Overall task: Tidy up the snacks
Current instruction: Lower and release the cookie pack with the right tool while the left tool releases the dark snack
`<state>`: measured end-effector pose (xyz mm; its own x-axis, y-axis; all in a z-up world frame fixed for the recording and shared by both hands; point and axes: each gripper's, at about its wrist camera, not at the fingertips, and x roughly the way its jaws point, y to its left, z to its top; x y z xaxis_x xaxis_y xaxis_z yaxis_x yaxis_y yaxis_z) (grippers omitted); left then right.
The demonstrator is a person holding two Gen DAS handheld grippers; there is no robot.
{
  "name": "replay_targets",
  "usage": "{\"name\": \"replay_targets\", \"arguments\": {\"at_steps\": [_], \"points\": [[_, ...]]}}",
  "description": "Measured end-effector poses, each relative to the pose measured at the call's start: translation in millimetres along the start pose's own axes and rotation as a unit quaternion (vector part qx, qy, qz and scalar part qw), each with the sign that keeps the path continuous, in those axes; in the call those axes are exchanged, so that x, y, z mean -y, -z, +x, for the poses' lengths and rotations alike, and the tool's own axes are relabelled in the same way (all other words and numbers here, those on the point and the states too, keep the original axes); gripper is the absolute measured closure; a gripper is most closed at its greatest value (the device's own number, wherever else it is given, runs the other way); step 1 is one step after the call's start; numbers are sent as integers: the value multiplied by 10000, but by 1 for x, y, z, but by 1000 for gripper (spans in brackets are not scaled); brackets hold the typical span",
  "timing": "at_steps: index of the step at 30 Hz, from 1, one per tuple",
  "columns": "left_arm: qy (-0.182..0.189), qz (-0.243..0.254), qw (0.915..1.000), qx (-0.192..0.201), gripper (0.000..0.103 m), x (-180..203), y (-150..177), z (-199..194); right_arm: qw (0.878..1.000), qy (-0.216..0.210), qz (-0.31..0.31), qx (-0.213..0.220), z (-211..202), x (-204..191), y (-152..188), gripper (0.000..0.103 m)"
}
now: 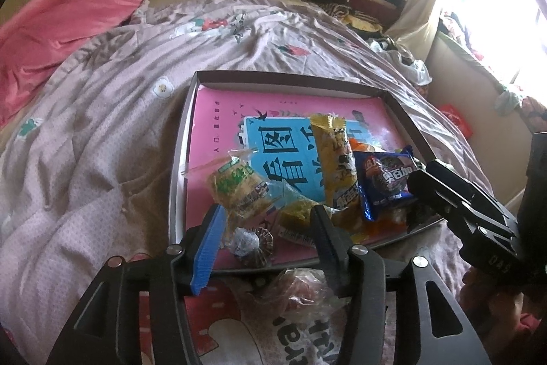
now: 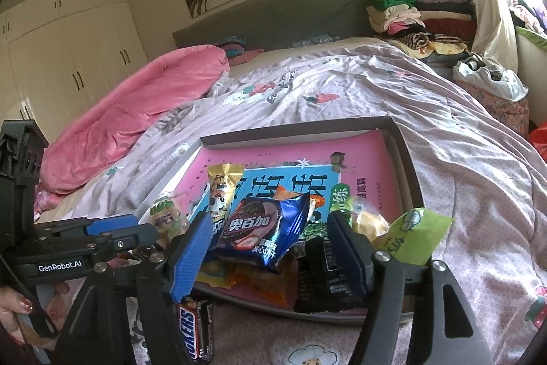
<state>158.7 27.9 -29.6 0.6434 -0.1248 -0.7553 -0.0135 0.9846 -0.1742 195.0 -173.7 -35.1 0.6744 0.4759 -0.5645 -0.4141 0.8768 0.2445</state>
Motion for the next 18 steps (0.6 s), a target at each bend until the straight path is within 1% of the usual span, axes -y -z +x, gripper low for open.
{"name": "replay_targets", "arguments": {"at_steps": [5,18], "points": [[-15,-51,10000,21,41,-1,-1,-3,10000,-4,2,20,-2,0,0,33],[7,-141,9998,123,31,-2,-5,-14,10000,22,20,74,-7,1,-1,29]]}}
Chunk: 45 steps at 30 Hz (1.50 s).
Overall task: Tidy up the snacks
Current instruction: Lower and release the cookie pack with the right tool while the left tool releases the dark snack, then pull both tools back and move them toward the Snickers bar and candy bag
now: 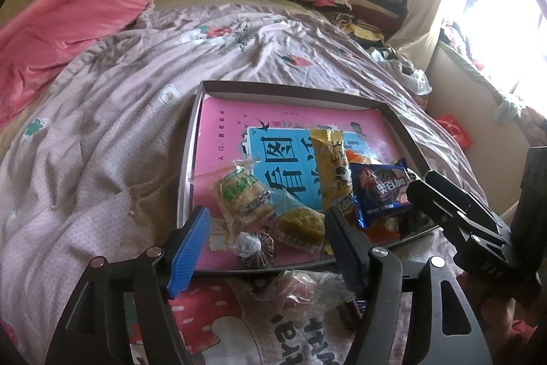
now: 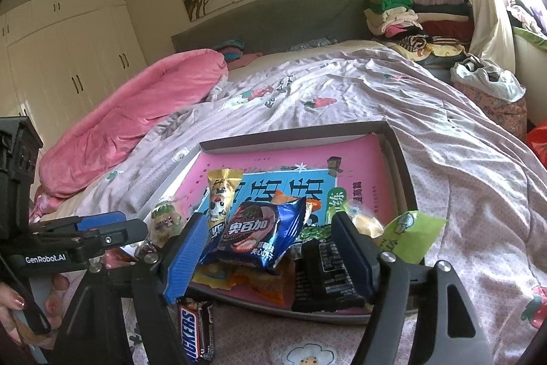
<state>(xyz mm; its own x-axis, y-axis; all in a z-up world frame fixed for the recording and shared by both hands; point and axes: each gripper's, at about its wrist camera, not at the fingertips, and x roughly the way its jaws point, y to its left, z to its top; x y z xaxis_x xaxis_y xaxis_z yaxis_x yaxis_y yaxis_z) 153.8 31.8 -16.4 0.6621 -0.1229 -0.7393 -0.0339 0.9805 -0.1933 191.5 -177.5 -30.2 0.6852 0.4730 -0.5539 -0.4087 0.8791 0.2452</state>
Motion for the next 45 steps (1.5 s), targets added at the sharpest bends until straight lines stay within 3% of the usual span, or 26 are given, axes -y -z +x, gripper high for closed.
{"name": "replay_targets", "arguments": {"at_steps": [13,45], "points": [[55,-19,10000,38,27,3,-3,-9,9999,-58,-17,119,-13,-4,-2,22],[100,199,9997,-25,26,6,17,-32,9999,-73,-84,-25,-39,-19,5,21]]}}
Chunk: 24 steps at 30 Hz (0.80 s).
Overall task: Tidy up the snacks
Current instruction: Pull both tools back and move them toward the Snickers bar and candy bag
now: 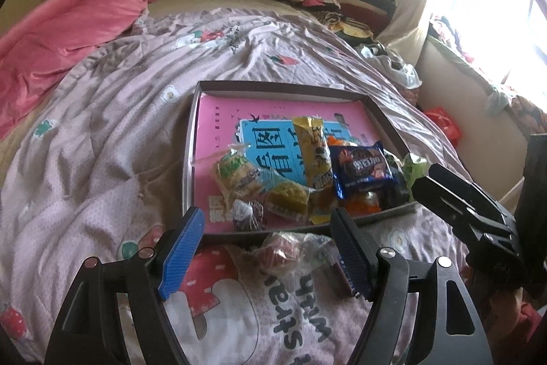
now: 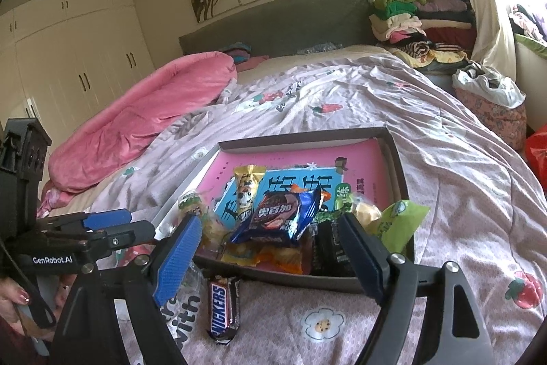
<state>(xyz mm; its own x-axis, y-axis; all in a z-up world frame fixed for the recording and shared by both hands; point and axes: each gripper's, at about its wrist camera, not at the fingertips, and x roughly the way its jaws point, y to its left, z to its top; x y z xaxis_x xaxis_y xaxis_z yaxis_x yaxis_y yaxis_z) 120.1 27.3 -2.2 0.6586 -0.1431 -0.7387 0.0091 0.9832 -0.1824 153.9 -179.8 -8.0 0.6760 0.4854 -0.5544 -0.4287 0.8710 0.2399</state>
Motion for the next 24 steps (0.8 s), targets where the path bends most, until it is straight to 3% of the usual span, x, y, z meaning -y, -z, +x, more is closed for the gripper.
{"name": "replay_targets", "arguments": {"at_steps": [24], "points": [[50,195,9992,-332,26,-2,24,11,9965,45,-108,-825,11,-17,36,21]]}}
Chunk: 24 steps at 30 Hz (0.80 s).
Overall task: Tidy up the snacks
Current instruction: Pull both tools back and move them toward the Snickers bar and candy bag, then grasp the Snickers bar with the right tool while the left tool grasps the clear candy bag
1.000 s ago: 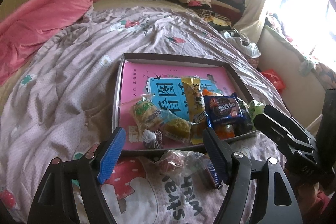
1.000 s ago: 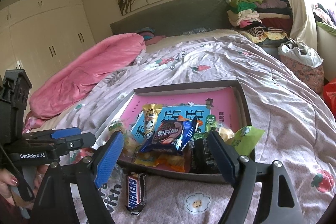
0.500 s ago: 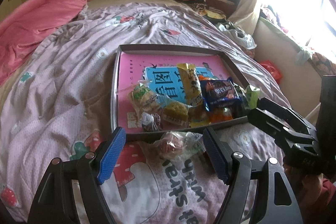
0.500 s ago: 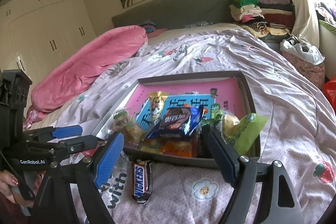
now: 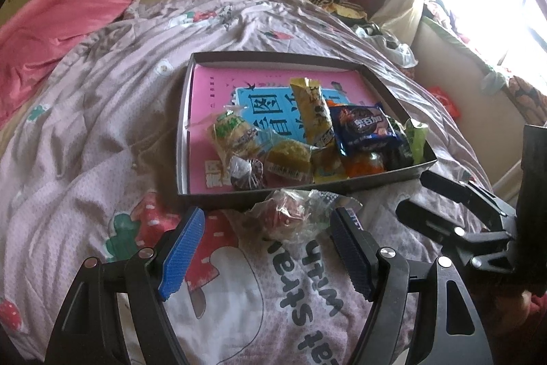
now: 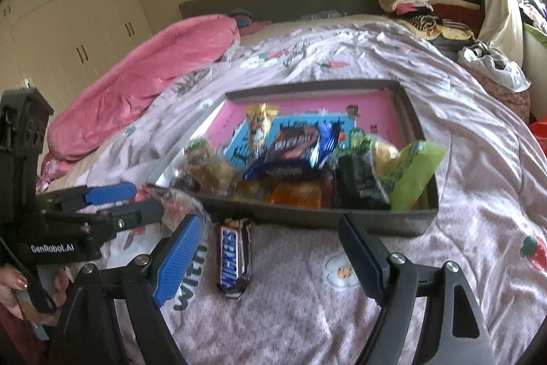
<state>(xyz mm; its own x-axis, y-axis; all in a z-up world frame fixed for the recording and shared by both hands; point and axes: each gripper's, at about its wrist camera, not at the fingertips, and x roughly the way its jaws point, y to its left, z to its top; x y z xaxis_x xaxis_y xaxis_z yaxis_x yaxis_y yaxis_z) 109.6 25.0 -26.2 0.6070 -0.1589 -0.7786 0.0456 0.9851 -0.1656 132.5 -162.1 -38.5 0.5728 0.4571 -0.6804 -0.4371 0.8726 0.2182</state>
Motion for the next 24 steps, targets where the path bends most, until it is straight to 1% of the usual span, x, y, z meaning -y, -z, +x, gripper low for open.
{"name": "replay_targets", "arguments": {"at_steps": [10,12,14,16,19,21,24], "points": [[30,-7,9999,-112,26,0,5,6,9985,113,-305,-447,16,-12,15,21],[46,-4,9999,-124,26,0,6,8,9980,140,-382,-479,19,-15,17,22],[57,-14,9999,-152,26,0,7,10,9976,141,-461,-490,22,-18,19,26],[85,-22,9998,-179,26,1,8,12,9970,144,-503,-564,27,-20,21,35],[100,-19,9997,-214,26,2,9,15,9965,126,-575,-600,33,-22,24,43],[122,-25,9996,-240,26,3,10,17,9963,83,-610,-603,36,-23,24,48],[141,-14,9995,-276,26,4,10,20,9958,20,-678,-617,40,-27,25,51]]}}
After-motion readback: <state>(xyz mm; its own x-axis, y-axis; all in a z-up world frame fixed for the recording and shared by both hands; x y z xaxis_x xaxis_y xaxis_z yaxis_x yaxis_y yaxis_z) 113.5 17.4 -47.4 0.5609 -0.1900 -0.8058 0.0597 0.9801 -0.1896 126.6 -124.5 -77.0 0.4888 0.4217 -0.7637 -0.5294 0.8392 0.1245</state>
